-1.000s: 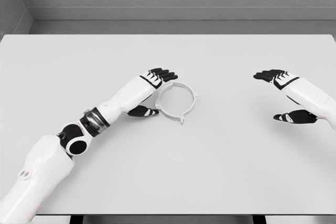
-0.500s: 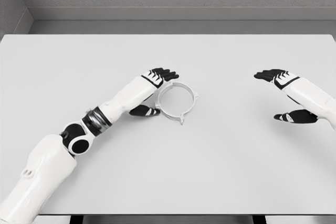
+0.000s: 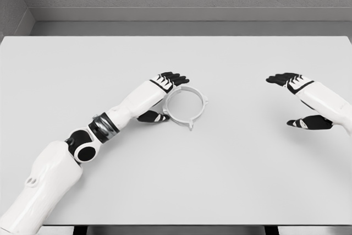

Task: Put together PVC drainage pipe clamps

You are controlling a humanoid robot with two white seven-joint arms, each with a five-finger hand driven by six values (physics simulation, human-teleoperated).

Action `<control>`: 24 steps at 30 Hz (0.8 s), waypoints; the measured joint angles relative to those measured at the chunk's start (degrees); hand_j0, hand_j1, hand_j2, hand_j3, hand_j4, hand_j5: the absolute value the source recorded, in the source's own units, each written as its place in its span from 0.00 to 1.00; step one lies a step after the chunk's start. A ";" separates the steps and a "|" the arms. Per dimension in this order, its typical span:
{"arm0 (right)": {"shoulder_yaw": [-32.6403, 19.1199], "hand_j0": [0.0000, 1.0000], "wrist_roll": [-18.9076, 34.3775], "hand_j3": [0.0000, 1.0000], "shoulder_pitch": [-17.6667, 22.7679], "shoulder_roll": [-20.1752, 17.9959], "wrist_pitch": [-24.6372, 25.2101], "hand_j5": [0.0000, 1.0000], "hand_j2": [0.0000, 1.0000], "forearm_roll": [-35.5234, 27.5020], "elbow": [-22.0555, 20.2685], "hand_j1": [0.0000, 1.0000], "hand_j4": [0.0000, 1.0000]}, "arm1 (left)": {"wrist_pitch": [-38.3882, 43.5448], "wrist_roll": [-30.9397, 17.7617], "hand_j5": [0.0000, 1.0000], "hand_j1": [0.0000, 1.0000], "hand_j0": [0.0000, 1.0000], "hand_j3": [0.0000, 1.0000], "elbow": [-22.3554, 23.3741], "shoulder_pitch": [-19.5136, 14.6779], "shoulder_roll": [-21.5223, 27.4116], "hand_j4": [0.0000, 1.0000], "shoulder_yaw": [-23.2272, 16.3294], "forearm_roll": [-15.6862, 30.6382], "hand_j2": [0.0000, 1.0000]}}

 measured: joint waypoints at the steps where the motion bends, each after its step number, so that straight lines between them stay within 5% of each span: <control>1: 0.00 1.00 0.00 1.00 0.00 0.00 0.00 1.00 1.00 0.00 0.00 1.00 1.00 | 0.00 0.00 1.00 1.00 1.00 1.00 0.01 0.00 0.00 1.00 0.00 0.01 1.00; 24: 0.00 1.00 0.00 1.00 0.09 0.00 0.00 1.00 1.00 0.00 0.00 1.00 1.00 | 0.00 0.00 1.00 1.00 1.00 1.00 1.20 -0.70 -0.97 1.00 -0.08 -0.01 1.00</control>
